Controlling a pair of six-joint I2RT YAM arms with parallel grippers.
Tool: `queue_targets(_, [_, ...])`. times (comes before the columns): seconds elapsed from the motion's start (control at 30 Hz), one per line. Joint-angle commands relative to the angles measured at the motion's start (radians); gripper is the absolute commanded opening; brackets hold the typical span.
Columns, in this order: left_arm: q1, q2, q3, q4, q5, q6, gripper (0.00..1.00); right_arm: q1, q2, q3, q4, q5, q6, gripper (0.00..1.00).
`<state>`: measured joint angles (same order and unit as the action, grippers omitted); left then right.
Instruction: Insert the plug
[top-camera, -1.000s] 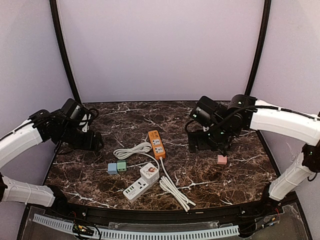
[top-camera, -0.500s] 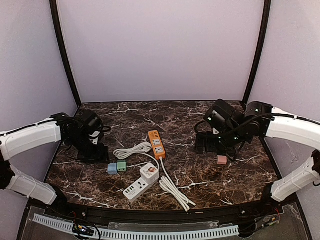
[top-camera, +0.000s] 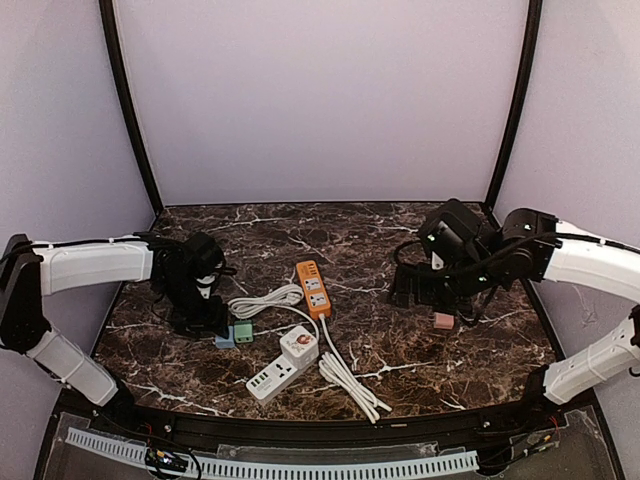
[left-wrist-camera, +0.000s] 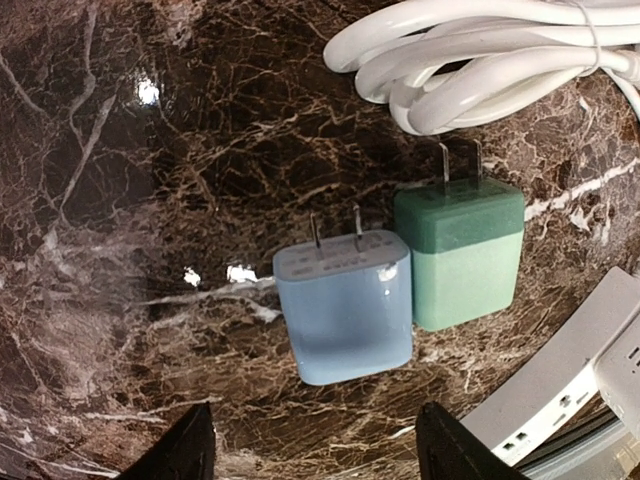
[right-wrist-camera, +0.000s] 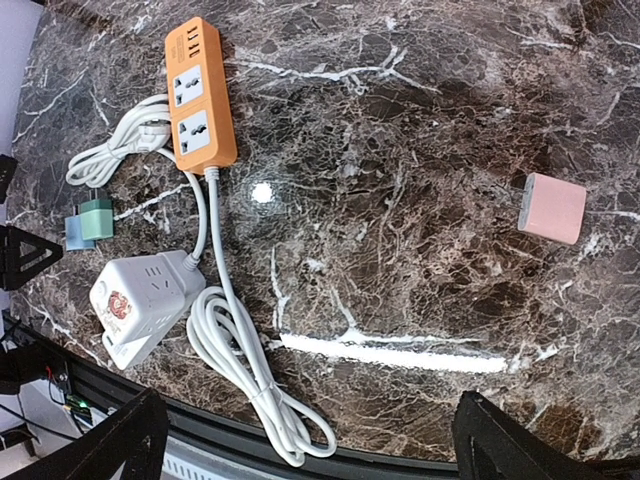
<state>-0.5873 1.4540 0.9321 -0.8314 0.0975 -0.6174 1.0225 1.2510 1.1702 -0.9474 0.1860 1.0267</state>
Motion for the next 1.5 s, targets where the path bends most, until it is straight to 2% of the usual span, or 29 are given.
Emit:
queue_targets(0.0, [-0.003, 0.034, 0.008, 0.027, 0.014, -0.010, 0.68, -0.002, -0.026, -0.019, 0.035, -0.014, 0.012, 0.99])
queue_targets(0.43, [-0.003, 0.160, 0.084, 0.019, 0.003, -0.006, 0.65, -0.003, -0.073, -0.046, 0.030, -0.015, 0.026, 0.99])
queue_targets(0.73, [-0.003, 0.207, 0.114, -0.029, -0.079, -0.011, 0.56, -0.002, -0.094, -0.054, 0.014, -0.014, 0.033, 0.99])
queue_targets(0.93, [-0.003, 0.216, 0.119, -0.049, -0.121, -0.024, 0.55, -0.002, -0.111, -0.065, 0.007, -0.015, 0.038, 0.99])
queue_targets(1.23, [-0.003, 0.230, 0.115, 0.011, -0.060, -0.016, 0.58, -0.001, -0.102, -0.062, 0.006, -0.021, 0.031, 0.99])
queue_targets(1.47, [-0.003, 0.253, 0.120, 0.009, -0.057, -0.008, 0.55, -0.002, -0.113, -0.069, 0.007, -0.021, 0.037, 0.99])
